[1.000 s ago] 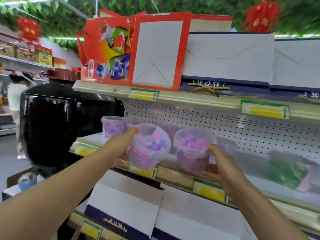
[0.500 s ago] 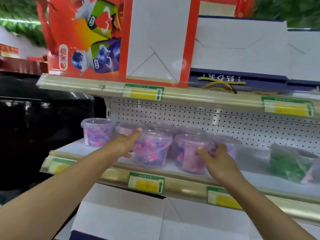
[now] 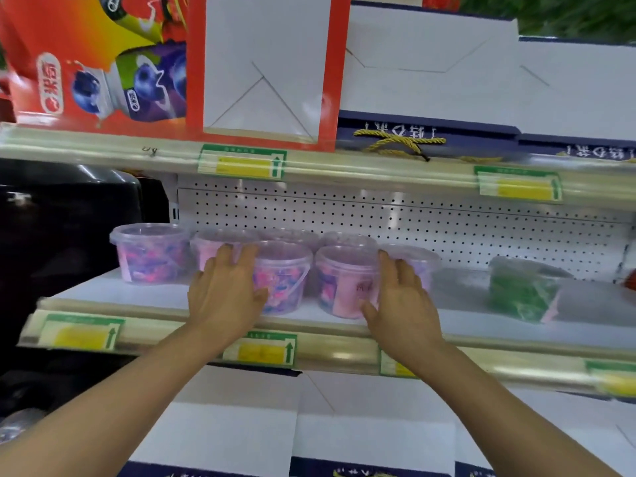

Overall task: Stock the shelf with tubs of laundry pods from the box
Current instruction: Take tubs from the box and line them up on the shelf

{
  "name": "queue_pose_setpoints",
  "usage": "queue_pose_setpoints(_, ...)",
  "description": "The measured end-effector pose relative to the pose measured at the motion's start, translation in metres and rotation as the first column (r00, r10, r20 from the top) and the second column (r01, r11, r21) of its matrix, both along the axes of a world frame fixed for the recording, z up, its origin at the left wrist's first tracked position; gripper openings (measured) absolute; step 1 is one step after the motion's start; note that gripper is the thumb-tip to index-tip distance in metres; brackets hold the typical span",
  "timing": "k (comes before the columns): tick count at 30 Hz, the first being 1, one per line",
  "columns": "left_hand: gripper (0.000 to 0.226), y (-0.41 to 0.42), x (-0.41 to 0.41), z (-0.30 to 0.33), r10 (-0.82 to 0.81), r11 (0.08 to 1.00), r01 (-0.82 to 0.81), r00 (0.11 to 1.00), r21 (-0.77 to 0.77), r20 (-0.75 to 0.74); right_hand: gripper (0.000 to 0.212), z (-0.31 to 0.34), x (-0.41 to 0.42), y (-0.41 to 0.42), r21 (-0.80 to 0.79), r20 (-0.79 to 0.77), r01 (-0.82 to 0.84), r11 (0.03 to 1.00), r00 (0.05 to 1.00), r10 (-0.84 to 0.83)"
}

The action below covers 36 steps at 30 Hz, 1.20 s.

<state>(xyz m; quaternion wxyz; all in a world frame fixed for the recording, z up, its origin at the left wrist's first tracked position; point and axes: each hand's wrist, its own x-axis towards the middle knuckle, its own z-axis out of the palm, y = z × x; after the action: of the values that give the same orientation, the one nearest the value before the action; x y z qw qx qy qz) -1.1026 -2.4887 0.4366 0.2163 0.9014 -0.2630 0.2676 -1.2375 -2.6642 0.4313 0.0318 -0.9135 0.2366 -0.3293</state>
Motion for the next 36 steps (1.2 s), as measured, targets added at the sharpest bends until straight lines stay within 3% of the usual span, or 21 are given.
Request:
queue_pose_setpoints(4,0.073,-0.002,-0.022,-0.008,-0.05,0.998,0.053,0.987,-0.02,0.15,0.075,-0.014,-0.028,0.001,-0.23,0.059,-0.101,0.968,0.991,0.118)
queue_pose_setpoints(9,0.061,-0.013,-0.08,-0.015,-0.199,0.978,0.208,0.956,-0.023,0.215,0.057,-0.037,-0.072,0.0,-0.263,0.06,-0.248,0.932,0.96,0.272)
queue_pose_setpoints(15,0.034,-0.044,-0.179,-0.069,-0.227,0.971,0.228,0.974,0.076,-0.017,0.056,-0.097,-0.145,-0.03,-0.186,-0.112,-0.374,0.909,0.927,0.358)
queue_pose_setpoints(23,0.033,-0.087,-0.293,-0.186,-0.063,0.955,0.152,0.944,0.256,-0.325,0.04,-0.202,-0.243,-0.086,0.073,-0.338,-0.455,0.887,0.826,0.451)
queue_pose_setpoints(30,0.029,-0.108,-0.365,-0.296,0.01,0.906,0.23,0.828,0.357,-0.561,0.041,-0.305,-0.305,-0.117,0.329,-0.48,-0.382,0.863,0.72,0.502)
queue_pose_setpoints(36,0.024,-0.1,-0.393,-0.391,0.118,0.851,0.31,0.673,0.423,-0.73,0.034,-0.394,-0.348,-0.125,0.429,-0.657,-0.179,0.886,0.611,0.442)
